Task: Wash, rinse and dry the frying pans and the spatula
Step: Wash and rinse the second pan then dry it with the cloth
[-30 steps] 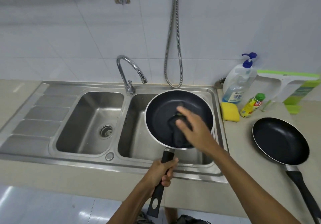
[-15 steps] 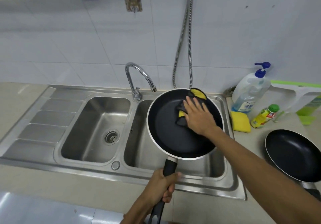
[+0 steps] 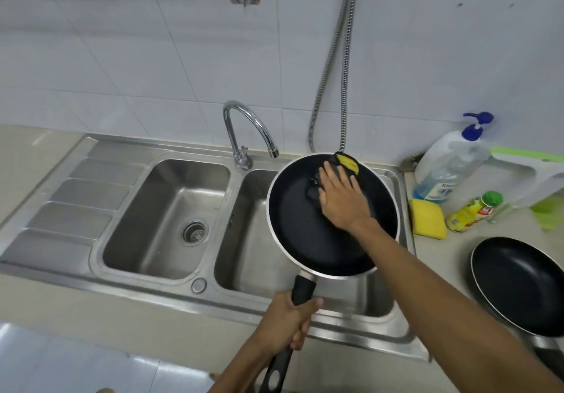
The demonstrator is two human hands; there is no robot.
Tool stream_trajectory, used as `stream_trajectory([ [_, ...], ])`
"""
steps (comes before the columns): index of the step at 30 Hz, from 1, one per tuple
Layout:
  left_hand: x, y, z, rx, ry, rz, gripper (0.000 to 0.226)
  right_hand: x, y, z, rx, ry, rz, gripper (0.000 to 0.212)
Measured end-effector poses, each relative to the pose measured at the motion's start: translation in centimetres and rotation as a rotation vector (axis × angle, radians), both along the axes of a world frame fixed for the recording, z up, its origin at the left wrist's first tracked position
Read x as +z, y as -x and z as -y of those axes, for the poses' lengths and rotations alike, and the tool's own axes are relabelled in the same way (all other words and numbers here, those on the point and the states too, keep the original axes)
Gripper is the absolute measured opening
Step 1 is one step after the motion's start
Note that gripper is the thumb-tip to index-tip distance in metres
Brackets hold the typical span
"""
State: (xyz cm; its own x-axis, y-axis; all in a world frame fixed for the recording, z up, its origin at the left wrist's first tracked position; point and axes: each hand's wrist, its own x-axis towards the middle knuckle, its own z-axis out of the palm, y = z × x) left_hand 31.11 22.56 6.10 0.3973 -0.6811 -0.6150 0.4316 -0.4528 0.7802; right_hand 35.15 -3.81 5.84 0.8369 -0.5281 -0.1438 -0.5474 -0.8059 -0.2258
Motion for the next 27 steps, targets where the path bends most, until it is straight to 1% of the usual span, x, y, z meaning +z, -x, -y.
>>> stream_trajectory([
  [2,-0.3,-1.4,0.1,0.015,0.013,0.008,0.039,-1.4,3.5,2.8,0.055,0.104,-0.02,0.06],
  [4,-0.5,-2.5,0.3,0.029,0.002,0.027,0.036,-1.8,7.9,1.9,0.105,0.065,-0.097,0.065],
  [5,-0.5,-2.8,0.5,0.031,-0.012,0.045,0.036,-2.1,9.6,0.2,0.115,-0.036,-0.061,0.061],
  [6,-0.5,-2.8,0.8,0.022,-0.032,0.069,0.036,-2.3,11.0,-2.2,0.115,-0.189,-0.04,0.054],
  [7,-0.4,-2.8,1.1,-0.003,-0.053,0.095,0.035,-1.2,11.5,-5.1,0.124,-0.333,-0.028,0.048],
  [8,-0.2,-2.6,1.4,-0.038,-0.073,0.122,0.034,0.1,11.5,-7.5,0.137,-0.443,0.037,0.047],
  [10,0.3,-1.7,1.8,-0.105,-0.1,0.149,0.029,1.8,8.8,-10.1,0.153,-0.554,0.197,0.049],
  [11,0.6,-1.1,1.9,-0.115,-0.103,0.133,0.028,2.1,6.7,-9.8,0.159,-0.555,0.227,0.05],
  [12,0.7,-0.5,2.0,-0.111,-0.093,0.104,0.027,2.0,4.5,-8.9,0.165,-0.499,0.235,0.052],
  [14,0.8,0.4,2.1,-0.101,-0.053,0.067,0.029,0.4,0.7,-5.1,0.125,-0.25,0.219,0.056],
  [15,0.9,0.5,2.2,-0.107,-0.04,0.064,0.03,-0.2,-0.3,-2.6,0.07,-0.132,0.186,0.057],
  [16,0.8,0.3,2.5,-0.111,-0.034,0.064,0.032,-0.6,-0.5,-0.2,0.017,-0.061,0.127,0.058],
  [17,0.6,-0.1,2.7,-0.109,-0.029,0.063,0.034,-1.0,0.1,1.9,-0.015,-0.027,0.07,0.058],
  [19,0.2,-1.3,2.8,-0.107,-0.016,0.071,0.036,-1.8,3.2,4.8,0.008,0.022,0.011,0.06],
  [21,0.1,-2.2,2.8,-0.112,-0.014,0.077,0.039,-2.2,7.5,5.5,0.055,0.087,-0.02,0.065],
  [22,0.0,-2.5,2.8,-0.114,-0.018,0.079,0.041,-2.5,9.6,4.7,0.076,0.099,-0.031,0.065],
  [23,-0.2,-2.7,2.7,-0.117,-0.019,0.081,0.043,-2.8,11.5,2.9,0.1,0.059,-0.025,0.062],
  [25,-0.4,-2.7,2.5,-0.138,-0.022,0.1,0.047,-2.3,13.4,-2.7,0.125,-0.183,-0.004,0.056],
  [27,-0.2,-2.2,2.5,-0.185,-0.031,0.142,0.047,-0.7,12.8,-7.5,0.1,-0.388,0.07,0.053],
])
